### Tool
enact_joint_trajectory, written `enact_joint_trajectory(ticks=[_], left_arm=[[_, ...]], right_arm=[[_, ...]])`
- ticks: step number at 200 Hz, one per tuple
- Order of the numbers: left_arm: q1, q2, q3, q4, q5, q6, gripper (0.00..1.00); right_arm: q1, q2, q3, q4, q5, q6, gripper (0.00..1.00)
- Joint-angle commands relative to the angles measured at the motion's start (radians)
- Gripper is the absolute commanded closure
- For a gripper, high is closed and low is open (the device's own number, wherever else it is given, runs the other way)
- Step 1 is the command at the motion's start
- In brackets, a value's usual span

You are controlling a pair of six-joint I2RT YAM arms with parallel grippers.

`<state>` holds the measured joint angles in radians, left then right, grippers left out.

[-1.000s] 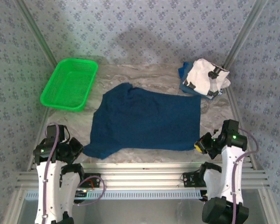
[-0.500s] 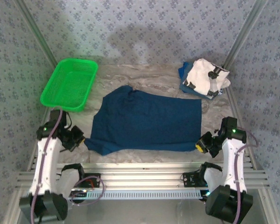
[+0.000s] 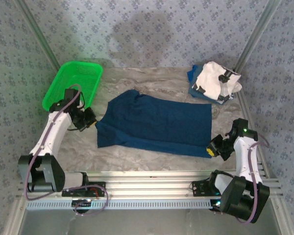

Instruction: Fold and stack the t-shirts

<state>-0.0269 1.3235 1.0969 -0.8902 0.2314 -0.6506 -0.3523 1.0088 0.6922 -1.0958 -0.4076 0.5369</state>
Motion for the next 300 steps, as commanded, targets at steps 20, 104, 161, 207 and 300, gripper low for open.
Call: enact_joint_trajectory(ticks=[20, 104, 161, 207, 300], left_arm=[[-0.027, 0.100, 0.089, 0.037, 0.005, 0.067, 1.00], [-0.040, 0.234, 0.189, 0.042, 0.018, 0.126, 1.00], [-0.043, 0.317, 0.253, 0.023, 0.026, 0.174, 1.00], [-0.049, 0.371, 0.292, 0.010, 0.029, 0.206, 1.00], [-0.057, 0.452, 0.317, 0.031, 0.034, 0.206, 1.00]], right_arm=[[-0.015, 0.001, -0.015, 0.043, 0.045, 0.060, 1.00], [-0.011, 0.093, 0.000, 0.112, 0.077, 0.043, 1.00], [0.002, 0.167, 0.027, 0.150, 0.088, 0.031, 1.00], [0.021, 0.209, 0.024, 0.179, 0.099, 0.034, 0.98], [0.031, 0.295, 0.022, 0.249, 0.109, 0.037, 0.93]])
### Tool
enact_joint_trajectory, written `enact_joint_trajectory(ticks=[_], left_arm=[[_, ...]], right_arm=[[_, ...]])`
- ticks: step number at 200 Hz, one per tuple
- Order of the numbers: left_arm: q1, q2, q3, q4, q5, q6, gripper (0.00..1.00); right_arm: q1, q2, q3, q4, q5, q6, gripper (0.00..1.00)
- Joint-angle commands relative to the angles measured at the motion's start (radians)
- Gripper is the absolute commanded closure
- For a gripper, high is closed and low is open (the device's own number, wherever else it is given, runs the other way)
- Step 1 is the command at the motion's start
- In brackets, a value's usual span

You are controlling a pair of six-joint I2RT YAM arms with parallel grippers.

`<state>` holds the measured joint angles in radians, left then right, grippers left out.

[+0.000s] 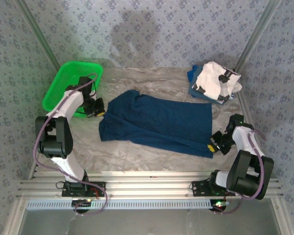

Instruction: Fold and stack the t-shirts

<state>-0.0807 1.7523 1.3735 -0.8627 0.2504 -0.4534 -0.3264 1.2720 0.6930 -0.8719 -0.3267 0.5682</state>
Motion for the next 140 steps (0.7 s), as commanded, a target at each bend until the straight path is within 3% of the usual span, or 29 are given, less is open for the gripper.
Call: enact_joint_trajectory(ticks=[1, 75, 140], left_arm=[[-0.003, 0.024, 0.042, 0.004, 0.015, 0.008, 1.00], [-0.005, 0.022, 0.031, -0.001, -0.001, 0.009, 1.00], [0.005, -0.061, -0.023, 0.008, -0.001, -0.014, 1.00]], right_arm=[[0.005, 0.033, 0.022, 0.027, 0.028, 0.005, 0.93], [0.010, 0.109, 0.064, 0.060, 0.028, 0.003, 0.91], [0.019, 0.073, 0.107, 0.013, 0.009, -0.001, 0.90]])
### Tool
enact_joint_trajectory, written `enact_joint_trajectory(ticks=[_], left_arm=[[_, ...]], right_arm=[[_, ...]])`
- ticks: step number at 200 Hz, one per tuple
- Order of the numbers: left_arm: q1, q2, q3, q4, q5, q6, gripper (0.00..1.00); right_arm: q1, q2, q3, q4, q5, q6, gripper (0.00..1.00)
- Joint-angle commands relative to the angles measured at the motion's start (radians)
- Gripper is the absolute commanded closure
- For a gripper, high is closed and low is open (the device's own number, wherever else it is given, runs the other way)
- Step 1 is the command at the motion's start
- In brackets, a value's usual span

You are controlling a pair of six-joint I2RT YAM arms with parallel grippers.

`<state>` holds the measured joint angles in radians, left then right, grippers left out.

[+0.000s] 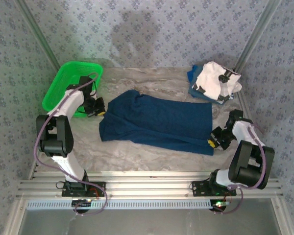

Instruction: Fold and stack the t-shirts

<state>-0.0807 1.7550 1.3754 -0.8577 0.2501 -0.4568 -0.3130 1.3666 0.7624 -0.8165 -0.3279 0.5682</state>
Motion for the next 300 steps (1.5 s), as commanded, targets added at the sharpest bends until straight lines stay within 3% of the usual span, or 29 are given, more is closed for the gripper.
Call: enact_joint_trajectory(ticks=[1, 48, 111, 137, 148, 159, 192, 223, 233, 241, 273, 300], left_arm=[[0.005, -0.065, -0.026, 0.004, -0.001, -0.011, 1.00], [0.021, -0.094, -0.065, 0.028, 0.003, -0.027, 1.00], [0.008, -0.010, -0.002, 0.039, 0.020, -0.020, 1.00], [-0.004, 0.048, 0.055, 0.054, 0.042, -0.028, 1.00], [-0.008, 0.078, 0.097, 0.049, 0.045, -0.032, 1.00], [-0.011, 0.102, 0.144, 0.045, 0.055, -0.040, 0.95], [-0.009, 0.128, 0.289, 0.031, 0.123, -0.075, 0.56], [0.003, 0.058, 0.320, 0.021, 0.157, -0.118, 0.39], [0.008, 0.012, 0.294, 0.022, 0.168, -0.131, 0.29], [0.010, -0.032, 0.260, 0.021, 0.171, -0.140, 0.27], [0.011, -0.219, 0.053, -0.023, 0.165, -0.151, 0.24], [0.030, -0.357, -0.168, -0.044, 0.120, -0.154, 0.25]], right_arm=[[0.005, -0.021, 0.039, -0.042, 0.010, -0.001, 0.90], [0.018, 0.002, 0.058, -0.034, 0.008, -0.002, 0.89], [0.022, 0.098, 0.080, 0.018, 0.015, -0.007, 0.86], [0.028, 0.166, 0.113, 0.060, 0.001, -0.004, 0.79], [0.027, 0.205, 0.136, 0.073, -0.023, 0.006, 0.70], [0.021, 0.237, 0.167, 0.092, -0.048, 0.014, 0.58], [0.017, 0.261, 0.293, 0.114, -0.091, 0.029, 0.40], [0.023, 0.169, 0.354, 0.094, -0.112, 0.009, 0.26], [0.025, 0.125, 0.358, 0.075, -0.120, -0.008, 0.11], [0.027, 0.085, 0.353, 0.062, -0.125, -0.018, 0.00], [0.054, -0.089, 0.251, 0.038, -0.195, -0.024, 0.00], [0.135, -0.199, 0.140, 0.011, -0.212, 0.021, 0.00]])
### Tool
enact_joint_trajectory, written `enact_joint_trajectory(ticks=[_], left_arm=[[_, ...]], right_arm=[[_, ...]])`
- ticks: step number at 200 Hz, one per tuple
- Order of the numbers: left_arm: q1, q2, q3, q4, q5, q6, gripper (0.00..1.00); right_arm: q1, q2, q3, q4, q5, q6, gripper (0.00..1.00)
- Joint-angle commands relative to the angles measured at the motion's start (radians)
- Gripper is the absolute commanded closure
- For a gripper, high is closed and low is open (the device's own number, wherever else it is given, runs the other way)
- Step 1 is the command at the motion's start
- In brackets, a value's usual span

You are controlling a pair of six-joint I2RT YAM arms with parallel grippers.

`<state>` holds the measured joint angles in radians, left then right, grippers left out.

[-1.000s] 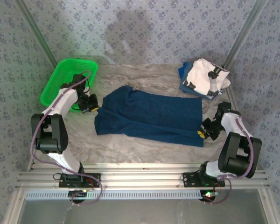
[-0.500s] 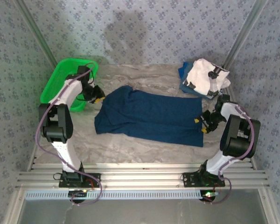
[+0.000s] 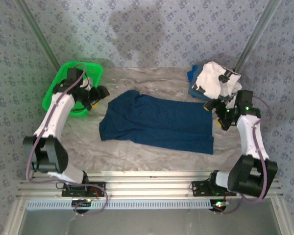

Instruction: Fold and stack the t-shirts

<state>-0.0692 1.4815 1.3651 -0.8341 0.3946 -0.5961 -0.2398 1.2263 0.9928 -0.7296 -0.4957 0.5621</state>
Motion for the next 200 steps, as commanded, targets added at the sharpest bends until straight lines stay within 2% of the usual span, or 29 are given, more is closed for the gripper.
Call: enact_joint_trajectory(ticks=[1, 36, 78, 137, 180, 188, 200], left_arm=[[0.020, -0.087, -0.166, -0.067, -0.024, -0.015, 0.25], [0.033, -0.123, -0.354, -0.026, -0.018, -0.032, 0.32], [0.032, -0.081, -0.446, 0.018, -0.053, -0.025, 0.46], [0.018, 0.023, -0.516, 0.185, -0.053, -0.048, 0.49], [-0.028, 0.130, -0.471, 0.292, -0.069, -0.072, 0.50], [-0.033, 0.154, -0.461, 0.298, -0.072, -0.074, 0.57], [-0.031, 0.187, -0.447, 0.288, -0.073, -0.066, 0.73]], right_arm=[[0.065, -0.062, -0.094, -0.076, -0.044, 0.030, 0.00], [0.183, -0.084, -0.231, 0.010, -0.040, 0.124, 0.00], [0.269, 0.008, -0.260, 0.073, -0.006, 0.111, 0.00], [0.286, 0.160, -0.242, 0.172, 0.028, 0.102, 0.00], [0.324, 0.267, -0.176, 0.191, 0.050, 0.087, 0.00], [0.331, 0.287, -0.163, 0.183, 0.065, 0.084, 0.00], [0.339, 0.321, -0.140, 0.151, 0.098, 0.080, 0.00]])
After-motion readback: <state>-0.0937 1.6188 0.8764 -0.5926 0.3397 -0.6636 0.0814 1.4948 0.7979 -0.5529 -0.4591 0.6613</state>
